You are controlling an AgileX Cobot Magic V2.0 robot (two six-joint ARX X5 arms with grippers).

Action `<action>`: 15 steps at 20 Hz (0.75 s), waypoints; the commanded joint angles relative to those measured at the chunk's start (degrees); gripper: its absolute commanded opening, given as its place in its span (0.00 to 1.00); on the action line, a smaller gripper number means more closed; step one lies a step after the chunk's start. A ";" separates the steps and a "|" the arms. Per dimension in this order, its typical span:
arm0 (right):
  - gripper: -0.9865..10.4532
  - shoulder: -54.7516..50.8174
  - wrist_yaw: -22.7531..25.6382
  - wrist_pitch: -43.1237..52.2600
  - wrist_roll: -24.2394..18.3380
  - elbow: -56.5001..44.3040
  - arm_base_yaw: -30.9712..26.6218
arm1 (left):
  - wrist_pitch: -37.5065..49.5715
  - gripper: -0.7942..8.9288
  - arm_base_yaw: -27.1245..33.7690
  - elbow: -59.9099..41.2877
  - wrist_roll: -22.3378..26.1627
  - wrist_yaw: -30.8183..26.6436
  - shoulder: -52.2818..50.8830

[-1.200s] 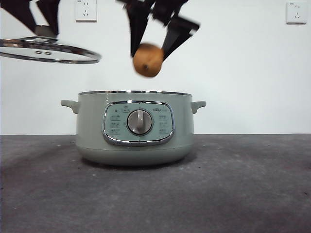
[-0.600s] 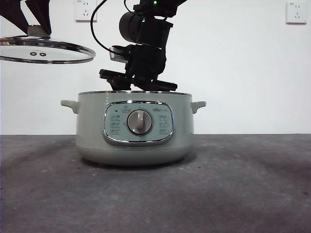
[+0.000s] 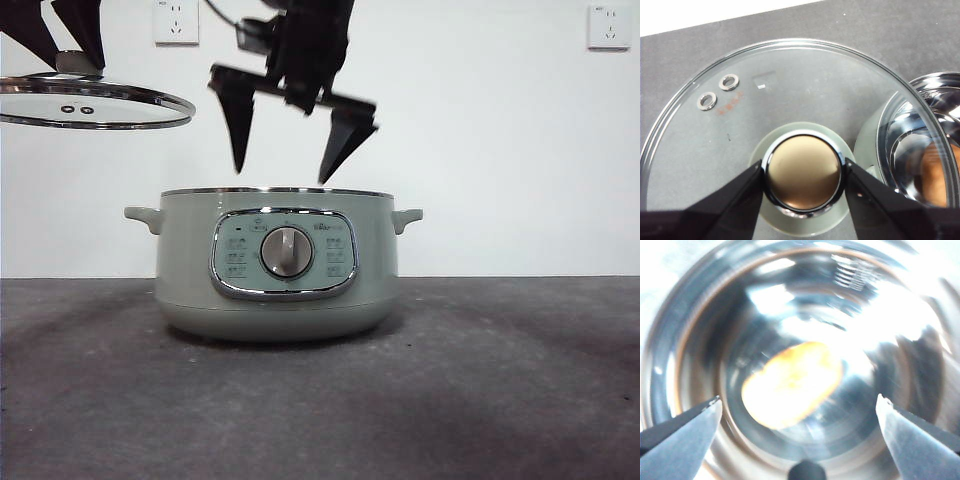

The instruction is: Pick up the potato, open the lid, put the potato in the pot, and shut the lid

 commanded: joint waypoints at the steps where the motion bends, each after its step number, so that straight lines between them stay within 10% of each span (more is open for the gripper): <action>1: 0.49 -0.72 -0.59 -1.42 1.97 2.67 0.70 | 1.07 0.07 -0.46 0.46 0.59 2.12 -0.76; 4: 0.07 -6.49 0.11 -1.55 2.29 1.33 1.62 | 0.37 0.07 -1.92 0.44 0.44 3.76 -0.76; 15: 0.08 -45.77 5.05 -1.51 -4.11 -46.36 1.86 | -0.74 0.07 -12.96 0.35 -2.38 3.54 0.59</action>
